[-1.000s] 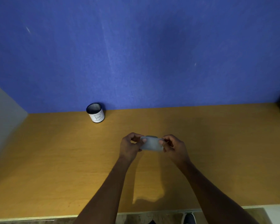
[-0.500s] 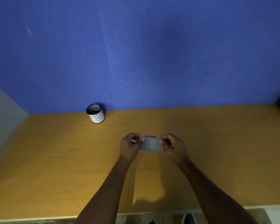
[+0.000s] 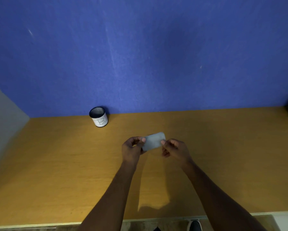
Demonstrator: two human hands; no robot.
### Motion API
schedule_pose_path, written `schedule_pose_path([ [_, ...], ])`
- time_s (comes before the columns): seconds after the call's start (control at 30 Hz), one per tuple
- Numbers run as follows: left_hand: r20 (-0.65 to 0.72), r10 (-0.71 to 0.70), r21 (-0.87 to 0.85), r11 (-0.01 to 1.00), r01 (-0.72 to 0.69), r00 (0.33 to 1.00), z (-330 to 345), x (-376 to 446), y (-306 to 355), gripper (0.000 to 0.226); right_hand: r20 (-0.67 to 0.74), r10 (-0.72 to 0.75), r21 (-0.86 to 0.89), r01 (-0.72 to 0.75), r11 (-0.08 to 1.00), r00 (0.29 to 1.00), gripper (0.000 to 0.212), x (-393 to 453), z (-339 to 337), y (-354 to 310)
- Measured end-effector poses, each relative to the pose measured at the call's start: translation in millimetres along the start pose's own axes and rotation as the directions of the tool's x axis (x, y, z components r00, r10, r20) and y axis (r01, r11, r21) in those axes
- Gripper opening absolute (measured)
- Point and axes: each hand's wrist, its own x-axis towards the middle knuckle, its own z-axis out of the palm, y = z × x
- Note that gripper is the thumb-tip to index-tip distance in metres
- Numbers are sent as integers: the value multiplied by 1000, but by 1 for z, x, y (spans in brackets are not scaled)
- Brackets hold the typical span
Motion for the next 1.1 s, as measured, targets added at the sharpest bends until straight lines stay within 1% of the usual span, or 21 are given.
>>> schedule_pose_path([
  [0.17, 37, 2, -23, 1000, -1, 999, 2, -1, 3, 23, 16, -47, -23, 47, 999, 999, 38, -2, 0, -3],
  [0.37, 135, 19, -28, 999, -15, 991, 2, -7, 6, 25, -57, -100, 9, 101, 995, 993, 43, -1, -4, 1],
  [0.47, 171, 23, -42, 999, -16, 985, 3, -10, 6, 30, -94, -80, 62, 86, 994, 992, 42, 1, -6, 2],
  [0.57, 138, 12, -35, 999, -8, 990, 3, -10, 5, 30, -76, -65, 88, 72, 994, 995, 40, 1, -7, 4],
  [0.67, 78, -15, 4, 1000, 14, 997, 4, -8, 4, 22, -44, -70, 77, 73, 994, 997, 39, -2, -5, 5],
  [0.73, 43, -18, 41, 999, 16, 999, 5, -6, 4, 18, -70, -87, 21, 89, 996, 994, 34, -4, -4, 5],
  [0.83, 20, 46, 113, 992, -48, 999, 3, -4, 3, 21, -213, -106, -34, 101, 994, 971, 16, -6, -2, 2],
  [0.87, 26, 74, 150, 986, -77, 997, 3, -3, 4, 21, -262, -142, -63, 130, 990, 955, 18, -6, -2, -1],
  [0.9, 39, 101, 197, 975, -107, 994, 3, -2, 4, 21, -288, -210, -127, 180, 975, 934, 21, -6, -3, -4],
  [0.93, 57, 124, 246, 960, -134, 991, 2, -2, 4, 21, -280, -295, -214, 240, 947, 914, 22, -6, -4, -6],
  [1.0, 90, 158, 319, 931, -179, 983, 5, -3, 4, 21, -181, -435, -362, 351, 864, 882, 17, -4, -5, -13],
  [1.1, 135, 220, 408, 876, -256, 966, 10, -6, 4, 19, -55, -516, -479, 430, 765, 855, 11, -3, -4, -19],
])
